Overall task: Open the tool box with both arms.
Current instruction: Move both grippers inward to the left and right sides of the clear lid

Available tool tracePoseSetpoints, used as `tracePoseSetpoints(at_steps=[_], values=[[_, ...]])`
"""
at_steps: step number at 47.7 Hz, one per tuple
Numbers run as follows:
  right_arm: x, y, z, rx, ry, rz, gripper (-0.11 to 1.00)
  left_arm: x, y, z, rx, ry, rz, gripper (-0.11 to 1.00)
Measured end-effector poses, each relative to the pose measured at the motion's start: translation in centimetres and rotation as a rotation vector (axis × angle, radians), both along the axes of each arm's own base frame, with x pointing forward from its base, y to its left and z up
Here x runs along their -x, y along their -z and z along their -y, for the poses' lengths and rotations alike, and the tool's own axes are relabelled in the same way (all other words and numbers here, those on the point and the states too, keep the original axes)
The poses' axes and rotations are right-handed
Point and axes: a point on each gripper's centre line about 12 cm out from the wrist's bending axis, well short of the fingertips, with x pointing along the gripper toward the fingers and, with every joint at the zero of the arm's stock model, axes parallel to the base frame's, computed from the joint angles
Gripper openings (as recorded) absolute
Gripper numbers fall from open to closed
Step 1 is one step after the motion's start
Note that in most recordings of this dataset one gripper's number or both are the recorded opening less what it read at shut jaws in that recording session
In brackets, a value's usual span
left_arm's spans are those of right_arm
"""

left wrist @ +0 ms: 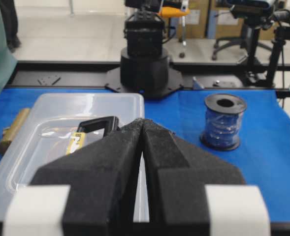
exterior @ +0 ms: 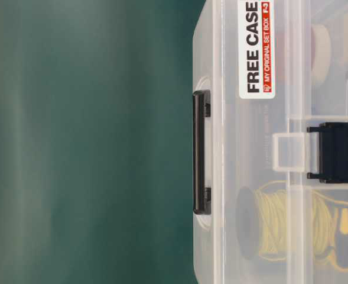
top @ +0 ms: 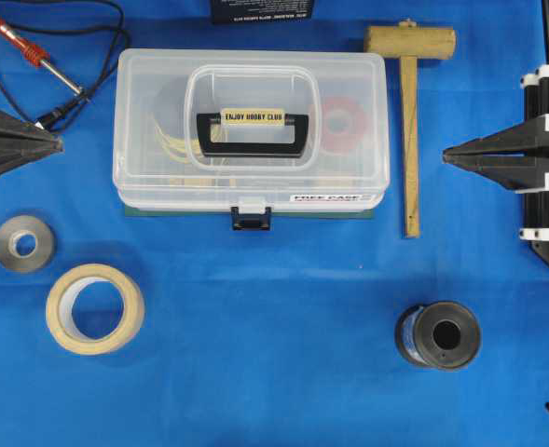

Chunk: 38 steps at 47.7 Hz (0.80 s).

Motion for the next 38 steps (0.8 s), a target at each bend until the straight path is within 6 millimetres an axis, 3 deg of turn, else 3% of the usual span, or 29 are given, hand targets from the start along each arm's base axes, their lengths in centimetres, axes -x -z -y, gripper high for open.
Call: tracePoseSetpoints(at_steps=[12, 26, 32, 38], values=[[-0.8, 0.2, 0.1, -0.008, 0.003, -0.115, 0.00, -0.1, 1.8, 0.1, 0.038, 0.003, -0.146, 0.00], [-1.7, 2.5, 1.2, -0.072, 0.061, -0.318, 0.02, 0.2, 3.7, -0.7, 0.045, -0.037, -0.309, 0.00], [-1.7, 3.4, 1.4, -0.092, 0.070, -0.391, 0.34, 0.4, 4.5, -0.8, 0.053, -0.046, -0.379, 0.03], [-1.7, 4.7, 1.5, -0.099, 0.077, -0.483, 0.72, 0.6, 5.7, -0.9, 0.071, -0.053, -0.457, 0.35]])
